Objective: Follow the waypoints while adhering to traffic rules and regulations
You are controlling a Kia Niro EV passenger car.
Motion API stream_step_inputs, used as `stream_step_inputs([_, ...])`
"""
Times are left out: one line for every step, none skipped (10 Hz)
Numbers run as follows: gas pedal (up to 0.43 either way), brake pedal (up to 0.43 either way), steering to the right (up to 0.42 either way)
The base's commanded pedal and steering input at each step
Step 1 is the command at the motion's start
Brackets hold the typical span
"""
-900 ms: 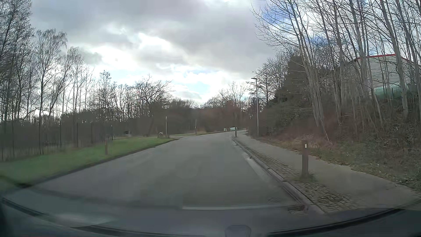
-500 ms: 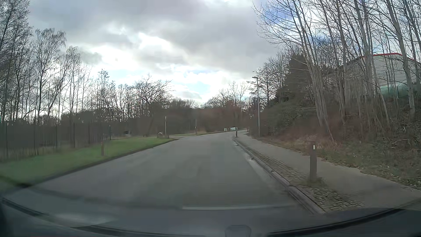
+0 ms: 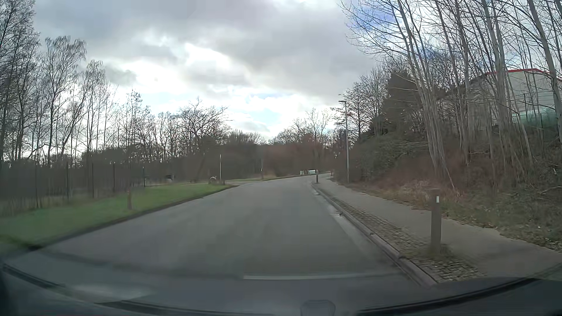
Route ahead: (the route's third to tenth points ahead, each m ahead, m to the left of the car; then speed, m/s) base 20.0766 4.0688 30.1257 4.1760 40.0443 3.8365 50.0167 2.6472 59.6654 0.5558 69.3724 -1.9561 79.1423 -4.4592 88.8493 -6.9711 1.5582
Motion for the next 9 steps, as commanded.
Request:
stream_step_inputs([0.000, 0.000, -0.011])
stream_step_inputs([0.000, 0.000, -0.008])
stream_step_inputs([0.000, 0.000, -0.007])
stream_step_inputs([0.000, 0.000, -0.006])
stream_step_inputs([0.000, 0.000, -0.006])
stream_step_inputs([0.000, 0.000, -0.006])
stream_step_inputs([0.000, 0.000, -0.006])
stream_step_inputs([0.000, 0.000, -0.006])
stream_step_inputs([0.000, 0.000, -0.005])
